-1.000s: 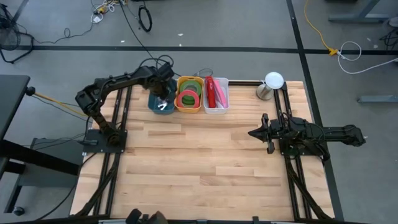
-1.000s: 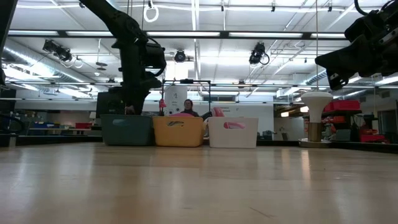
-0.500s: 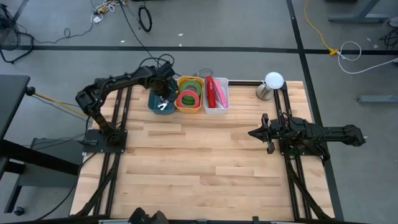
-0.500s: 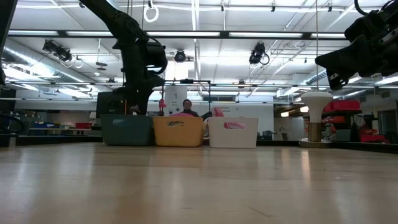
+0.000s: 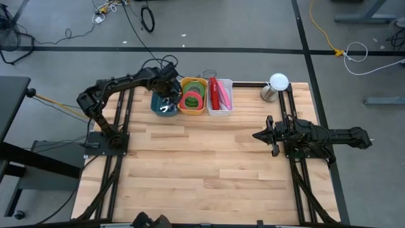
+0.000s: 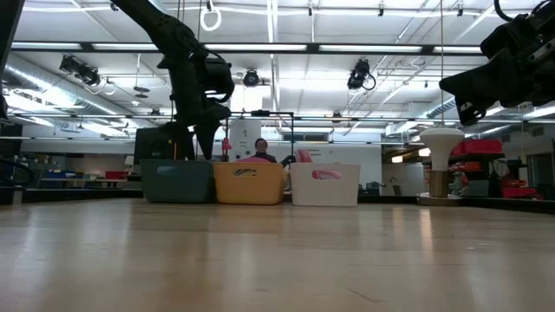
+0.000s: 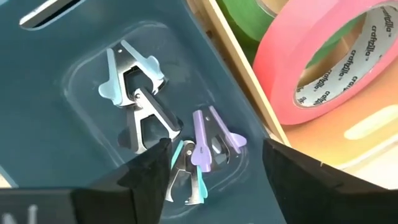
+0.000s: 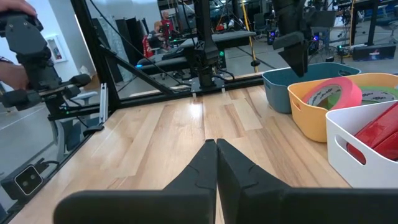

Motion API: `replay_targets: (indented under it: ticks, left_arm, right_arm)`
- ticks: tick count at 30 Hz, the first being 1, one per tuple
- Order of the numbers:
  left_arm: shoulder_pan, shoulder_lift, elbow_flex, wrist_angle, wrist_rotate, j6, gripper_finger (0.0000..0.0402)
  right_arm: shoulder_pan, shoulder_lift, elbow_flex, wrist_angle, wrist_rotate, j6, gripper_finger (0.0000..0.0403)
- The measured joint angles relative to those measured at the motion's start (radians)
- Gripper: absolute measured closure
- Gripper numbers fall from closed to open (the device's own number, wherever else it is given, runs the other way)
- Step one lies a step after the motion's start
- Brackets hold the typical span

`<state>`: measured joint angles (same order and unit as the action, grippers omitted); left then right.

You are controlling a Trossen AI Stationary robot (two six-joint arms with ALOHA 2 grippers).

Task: Pick and place Stapler, Stapler remover, tape
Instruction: Return to Home Position

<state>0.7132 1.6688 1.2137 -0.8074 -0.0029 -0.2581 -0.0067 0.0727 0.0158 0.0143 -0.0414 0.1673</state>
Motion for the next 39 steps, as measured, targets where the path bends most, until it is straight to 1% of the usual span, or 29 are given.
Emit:
replay_targets:
  ticks: [4,10,12,18,22,28,33,39]
  left_arm:
    - [-0.006,0.000,0.000,-0.003,0.001,0.000,0.0139]
    - [-0.033,-0.040,0.001,-0.048,0.008,-0.011,0.0153]
    - [-0.047,-0.059,0.001,-0.065,0.029,-0.019,0.0158]
    - [-0.128,-0.109,0.001,-0.078,0.140,-0.014,0.0178]
    - [-0.207,-0.131,0.001,-0.078,0.169,-0.005,0.0197]
    - [-0.320,-0.138,0.001,-0.076,0.196,0.071,0.0232]
    - [-0.395,-0.138,0.001,-0.068,0.193,0.169,0.0266]
    - [-0.478,-0.138,0.001,-0.053,0.158,0.278,0.0306]
  right_arm:
    - [0.000,0.000,0.000,0.000,0.000,0.000,0.0396]
    - [0.000,0.000,0.000,0.000,0.000,0.000,0.0396]
    - [0.000,0.000,0.000,0.000,0.000,0.000,0.0396]
    - [0.000,0.000,0.000,0.000,0.000,0.000,0.0396]
    - [0.000,0.000,0.000,0.000,0.000,0.000,0.0396]
    - [0.000,0.000,0.000,0.000,0.000,0.000,0.0396]
    - [0.000,0.000,0.000,0.000,0.000,0.000,0.0396]
    - [0.000,0.000,0.000,0.000,0.000,0.000,0.0396]
